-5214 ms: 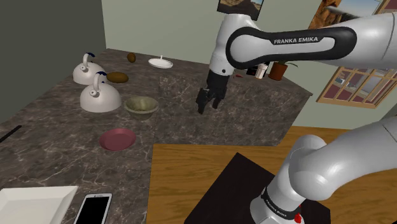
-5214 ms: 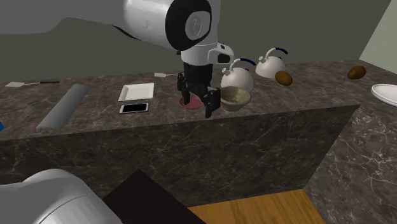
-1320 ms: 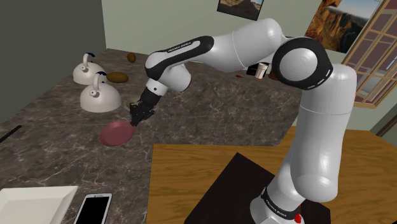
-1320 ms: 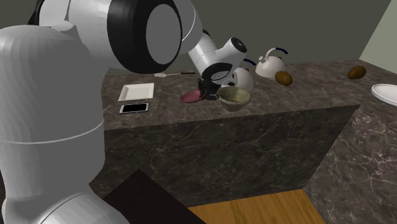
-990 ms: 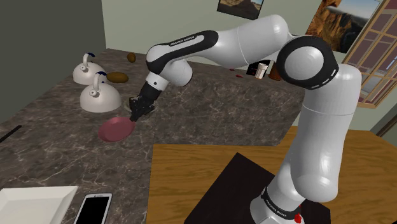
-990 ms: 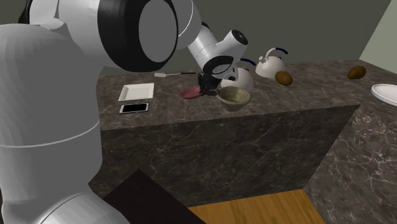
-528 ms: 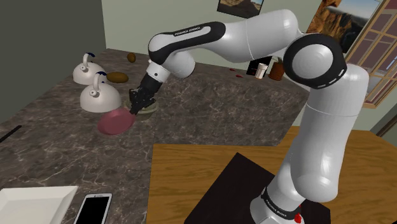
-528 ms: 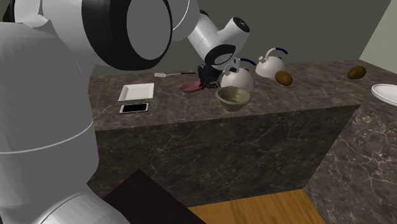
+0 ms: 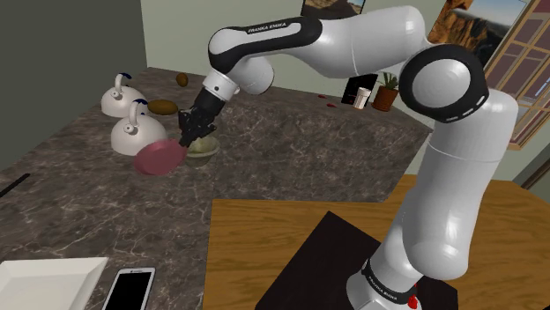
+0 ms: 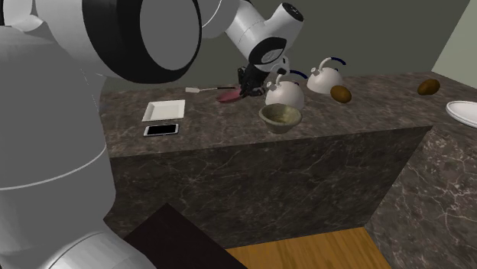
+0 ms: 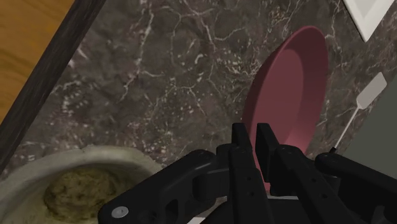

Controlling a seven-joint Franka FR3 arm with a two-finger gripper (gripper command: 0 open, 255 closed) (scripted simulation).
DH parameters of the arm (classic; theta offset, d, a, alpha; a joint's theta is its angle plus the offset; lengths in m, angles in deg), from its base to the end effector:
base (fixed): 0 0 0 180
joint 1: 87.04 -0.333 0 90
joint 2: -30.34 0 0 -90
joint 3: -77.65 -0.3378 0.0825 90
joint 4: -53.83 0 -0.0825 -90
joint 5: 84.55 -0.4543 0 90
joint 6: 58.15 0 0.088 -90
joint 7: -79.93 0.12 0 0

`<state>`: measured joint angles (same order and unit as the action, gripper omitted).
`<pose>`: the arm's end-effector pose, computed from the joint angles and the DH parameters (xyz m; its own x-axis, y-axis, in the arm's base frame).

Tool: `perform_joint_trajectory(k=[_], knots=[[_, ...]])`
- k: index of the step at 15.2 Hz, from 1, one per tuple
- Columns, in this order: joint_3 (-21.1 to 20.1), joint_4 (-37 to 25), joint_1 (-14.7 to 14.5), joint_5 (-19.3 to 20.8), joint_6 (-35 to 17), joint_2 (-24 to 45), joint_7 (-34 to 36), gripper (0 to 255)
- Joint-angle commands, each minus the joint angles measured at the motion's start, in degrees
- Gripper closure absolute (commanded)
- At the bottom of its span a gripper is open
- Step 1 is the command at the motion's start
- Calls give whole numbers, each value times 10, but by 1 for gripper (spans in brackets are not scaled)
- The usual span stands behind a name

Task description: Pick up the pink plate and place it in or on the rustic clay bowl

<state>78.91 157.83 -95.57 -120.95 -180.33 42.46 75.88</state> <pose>0.6908 0.1216 0.4194 0.9897 -0.1335 0.0511 -0.0869 -0.8455 -0.5268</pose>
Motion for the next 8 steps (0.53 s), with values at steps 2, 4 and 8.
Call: perform_joint_trajectory(k=[2,4,8], knots=[[1,-12,0,8,18,-9,13,255],[7,-27,8,9,32,-3,7,255],[26,-86,41,9,81,31,-21,255]])
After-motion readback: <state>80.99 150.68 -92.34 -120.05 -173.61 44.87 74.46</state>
